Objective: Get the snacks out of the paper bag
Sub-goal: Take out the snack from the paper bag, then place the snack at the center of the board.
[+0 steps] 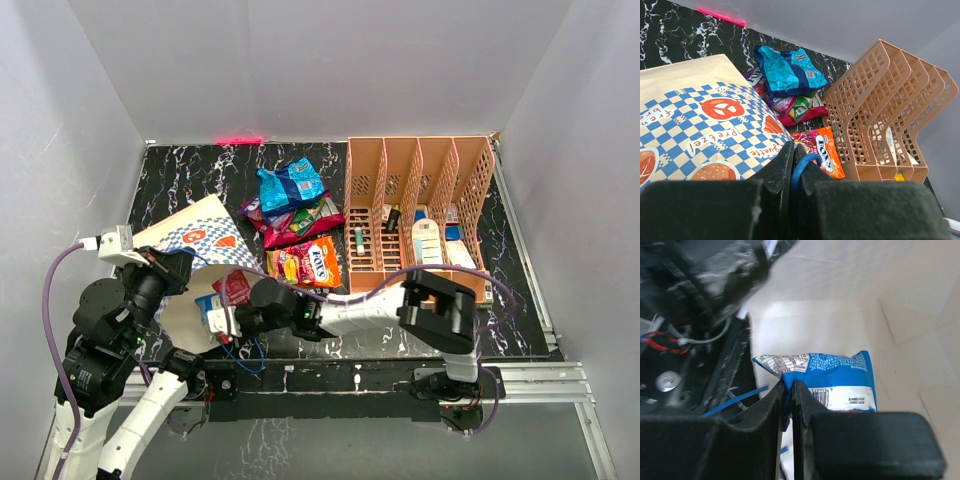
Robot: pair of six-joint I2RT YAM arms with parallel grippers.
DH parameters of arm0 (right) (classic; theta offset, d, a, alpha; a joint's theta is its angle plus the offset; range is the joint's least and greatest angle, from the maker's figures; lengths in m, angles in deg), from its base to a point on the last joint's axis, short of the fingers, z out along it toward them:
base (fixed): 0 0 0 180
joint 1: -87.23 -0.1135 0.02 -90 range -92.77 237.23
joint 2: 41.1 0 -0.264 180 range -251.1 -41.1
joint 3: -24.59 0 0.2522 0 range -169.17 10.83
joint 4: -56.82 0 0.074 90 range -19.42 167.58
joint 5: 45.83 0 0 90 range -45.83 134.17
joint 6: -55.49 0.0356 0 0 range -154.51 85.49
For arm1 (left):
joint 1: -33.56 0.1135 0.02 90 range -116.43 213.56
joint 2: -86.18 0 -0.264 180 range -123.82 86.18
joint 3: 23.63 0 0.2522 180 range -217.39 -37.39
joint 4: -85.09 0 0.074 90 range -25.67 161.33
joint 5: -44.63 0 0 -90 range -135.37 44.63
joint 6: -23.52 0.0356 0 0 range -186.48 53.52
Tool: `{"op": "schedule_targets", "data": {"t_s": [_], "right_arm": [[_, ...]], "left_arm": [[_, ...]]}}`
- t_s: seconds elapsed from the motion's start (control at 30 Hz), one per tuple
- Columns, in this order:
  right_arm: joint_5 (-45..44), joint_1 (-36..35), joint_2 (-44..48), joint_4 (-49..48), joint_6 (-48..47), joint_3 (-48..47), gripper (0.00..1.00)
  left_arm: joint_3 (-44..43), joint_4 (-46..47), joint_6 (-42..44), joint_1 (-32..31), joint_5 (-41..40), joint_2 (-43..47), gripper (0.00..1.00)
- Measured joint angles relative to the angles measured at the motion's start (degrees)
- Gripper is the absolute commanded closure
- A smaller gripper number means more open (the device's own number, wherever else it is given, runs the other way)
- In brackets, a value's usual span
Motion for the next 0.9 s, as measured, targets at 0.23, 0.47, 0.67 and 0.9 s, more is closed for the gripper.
{"op": "schedule_targets", "data": {"t_s": [0.23, 0.47, 0.67, 0.9], "right_arm": [[0.7, -1.5, 13.4, -0.2, 0.6, 14.4, 0.93], [-3.7, -1.4, 30.2, 7.4, 0.0, 24.7, 0.93], [-9.1, -1.2, 48.3, 14.6, -3.5, 32.0, 0.93], [-17.8, 4.6, 51.1, 14.3, -3.1, 33.5, 0.93]], "left_arm": [[0.0, 0.0, -0.2, 0.0, -1.0, 0.0, 1.0], [0.0, -0.1, -1.2, 0.0, -2.6, -0.1, 1.0], [-1.2, -0.2, -1.6, 0.0, -4.1, -1.9, 1.0], [-1.9, -0.3, -1.6, 0.0, -5.7, -2.6, 1.0]]}}
